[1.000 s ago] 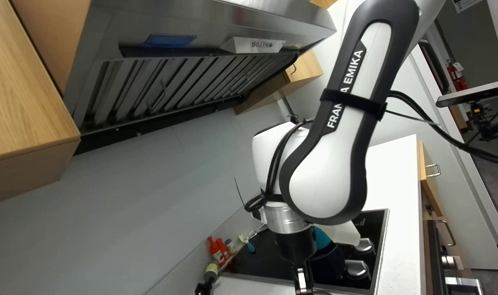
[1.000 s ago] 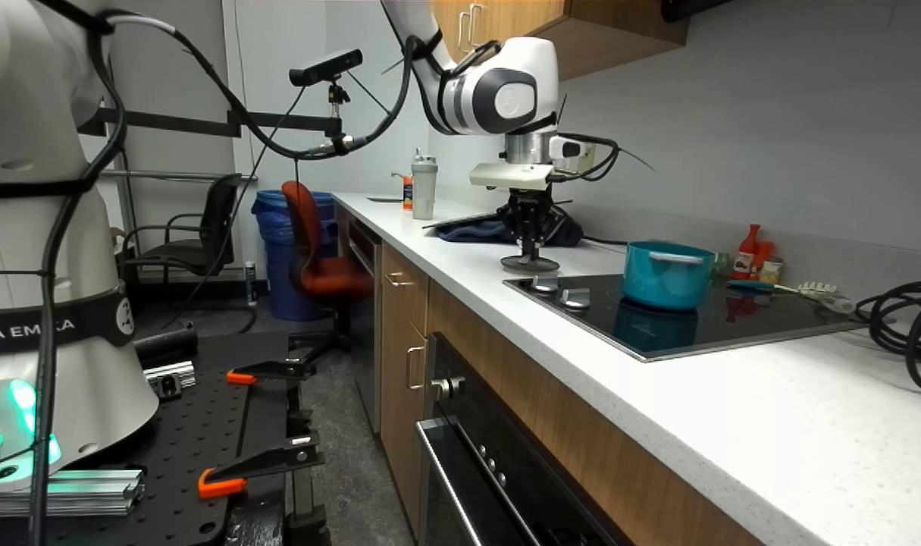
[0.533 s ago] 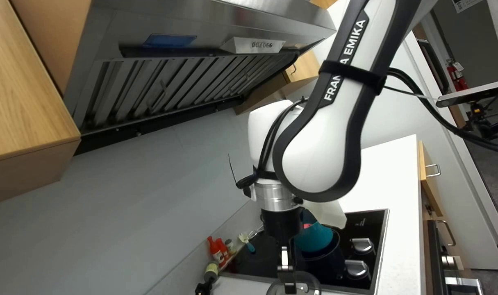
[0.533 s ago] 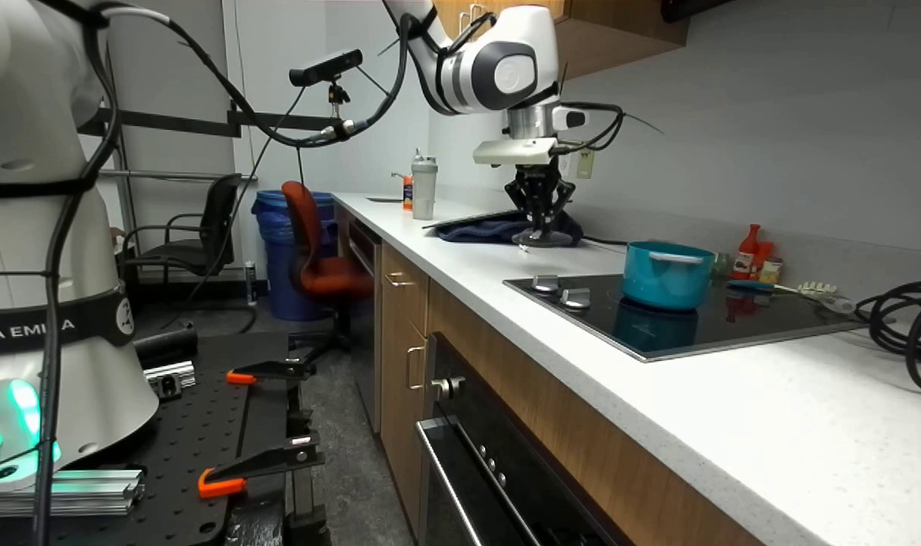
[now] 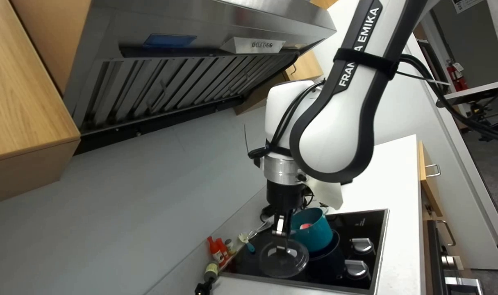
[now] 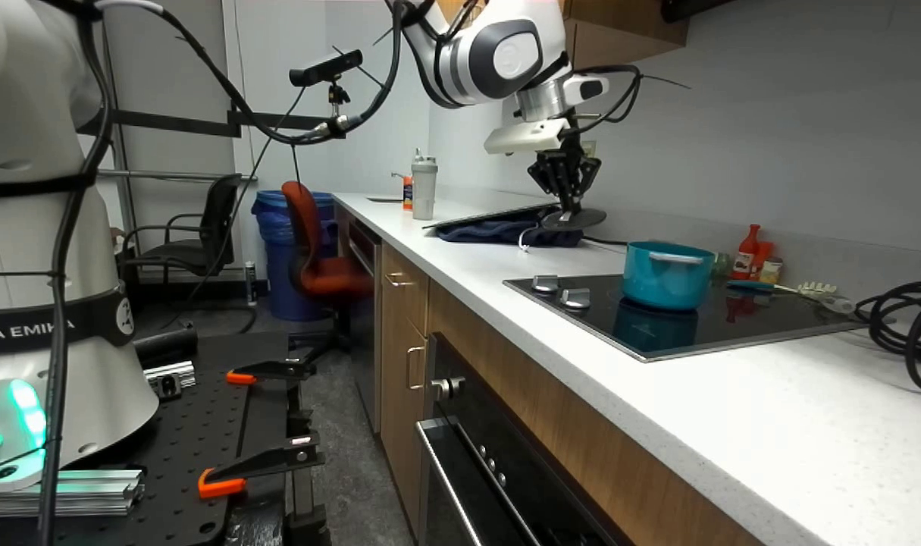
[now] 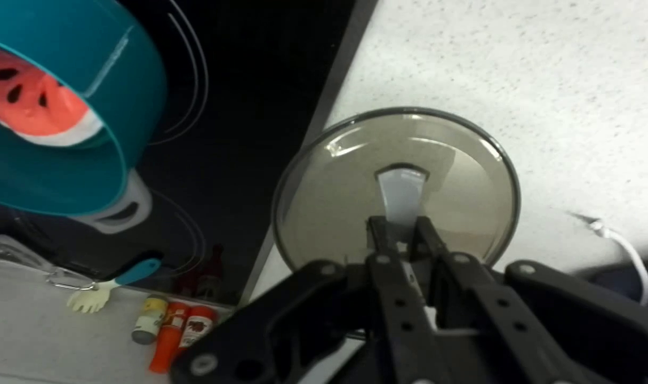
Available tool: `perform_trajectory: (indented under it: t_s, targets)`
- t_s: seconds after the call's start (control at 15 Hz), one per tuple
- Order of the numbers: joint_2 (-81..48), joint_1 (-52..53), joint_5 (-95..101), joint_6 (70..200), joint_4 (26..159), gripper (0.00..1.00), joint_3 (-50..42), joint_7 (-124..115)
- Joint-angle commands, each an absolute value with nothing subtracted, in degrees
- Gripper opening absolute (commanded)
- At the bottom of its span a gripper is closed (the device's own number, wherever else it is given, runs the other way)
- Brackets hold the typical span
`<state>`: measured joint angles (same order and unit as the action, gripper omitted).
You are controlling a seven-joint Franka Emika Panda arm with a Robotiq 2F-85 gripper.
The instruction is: Place the lid on the pot
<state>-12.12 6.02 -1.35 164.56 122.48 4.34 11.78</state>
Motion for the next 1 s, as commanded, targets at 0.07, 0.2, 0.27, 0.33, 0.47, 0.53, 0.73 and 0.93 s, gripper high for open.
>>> perform_trajectory:
  t_s: [0.07,0.2,0.27,0.33,0.47,0.53,0.73,0.93]
  targets:
    - [-9.02,4.91,1.78,170.39,126.76,0.04,1.97,6.75]
    - [-8.65,5.99,2.72,172.31,127.42,0.04,-0.65,4.82]
    - [-8.63,6.21,3.67,173.09,127.52,0.04,-1.71,3.53]
    - [-8.52,6.48,4.72,173.49,127.61,0.04,-2.90,2.48]
    - [-8.25,6.50,6.05,172.84,127.57,0.04,-4.18,1.48]
    - [-7.71,6.88,7.28,171.69,127.67,0.04,-4.92,0.75]
    - [-7.80,7.60,11.04,170.11,127.15,0.04,-7.01,-1.19]
    - [-8.63,7.81,13.58,169.86,126.32,0.04,-8.58,-2.99]
